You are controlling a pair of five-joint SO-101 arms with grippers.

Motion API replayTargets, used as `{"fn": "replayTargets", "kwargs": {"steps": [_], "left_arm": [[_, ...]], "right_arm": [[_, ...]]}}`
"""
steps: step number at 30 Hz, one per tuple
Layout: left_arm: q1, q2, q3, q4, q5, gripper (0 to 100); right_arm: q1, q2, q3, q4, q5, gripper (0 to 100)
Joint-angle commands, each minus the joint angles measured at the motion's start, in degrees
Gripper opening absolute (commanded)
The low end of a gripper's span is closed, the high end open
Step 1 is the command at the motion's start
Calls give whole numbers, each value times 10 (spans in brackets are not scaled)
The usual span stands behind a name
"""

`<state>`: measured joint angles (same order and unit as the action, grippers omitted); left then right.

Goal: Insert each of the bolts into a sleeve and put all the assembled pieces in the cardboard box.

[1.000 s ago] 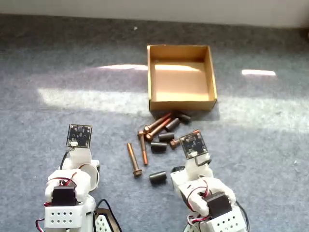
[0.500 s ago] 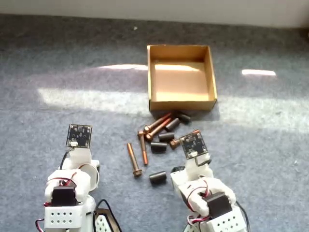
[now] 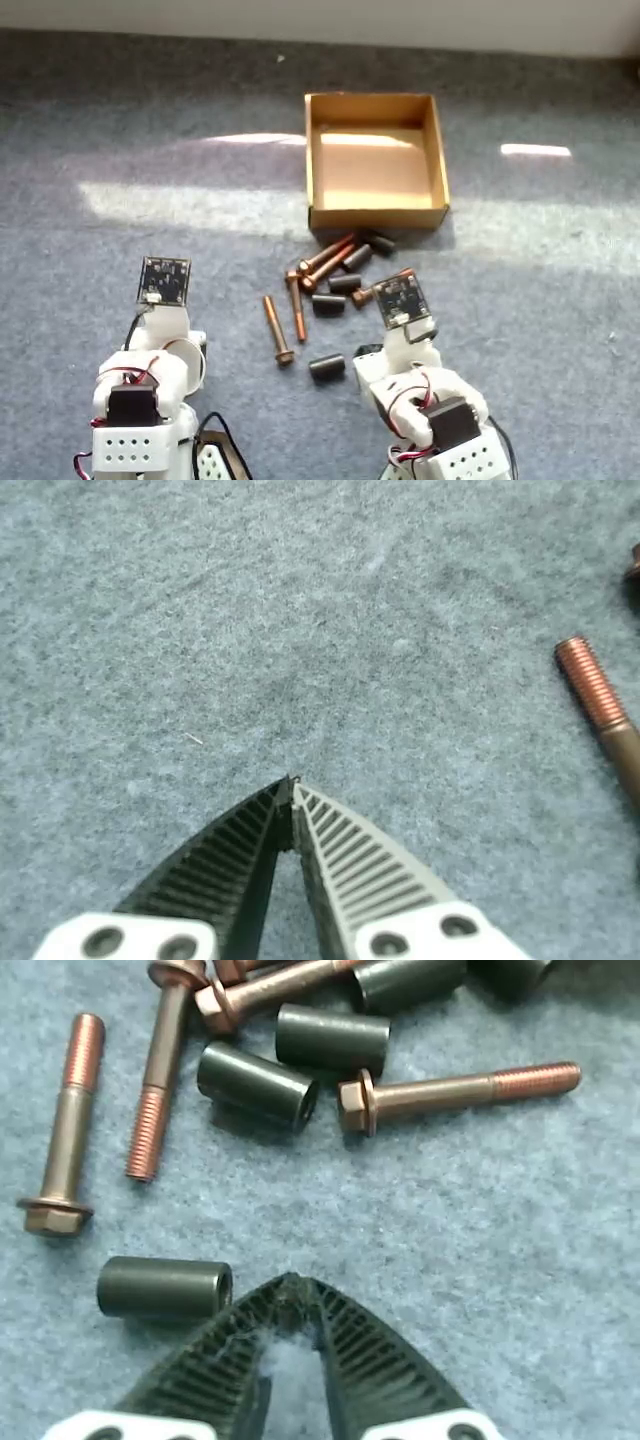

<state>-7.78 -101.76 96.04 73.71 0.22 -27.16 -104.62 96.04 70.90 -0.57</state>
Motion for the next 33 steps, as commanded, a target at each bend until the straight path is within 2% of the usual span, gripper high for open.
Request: {"fn": "replayTargets", "kwargs": {"steps": [1,6,12,15,22,29,33], "left_arm": [[0,0,12,6,-9,7],[0,0,6,2,-11,10],[-5,-1,11,-59,-11,11],[-7,-1,7,-60,-11,11],[-53,-1,12,-93,-11,11],[-54,0,12,-105,-156,11],[-53,0,12,-104,-167,11]], "right_arm": [[-5,-7,64,4,-4,5],[4,-7,60,15,-3,5],[154,-7,1,-15,-1,10],[173,-7,-19,-21,35,54],[237,-7,-47,-61,53,128],[306,-7,-110,-50,128,177],[314,-6,-181,-7,149,177]]}}
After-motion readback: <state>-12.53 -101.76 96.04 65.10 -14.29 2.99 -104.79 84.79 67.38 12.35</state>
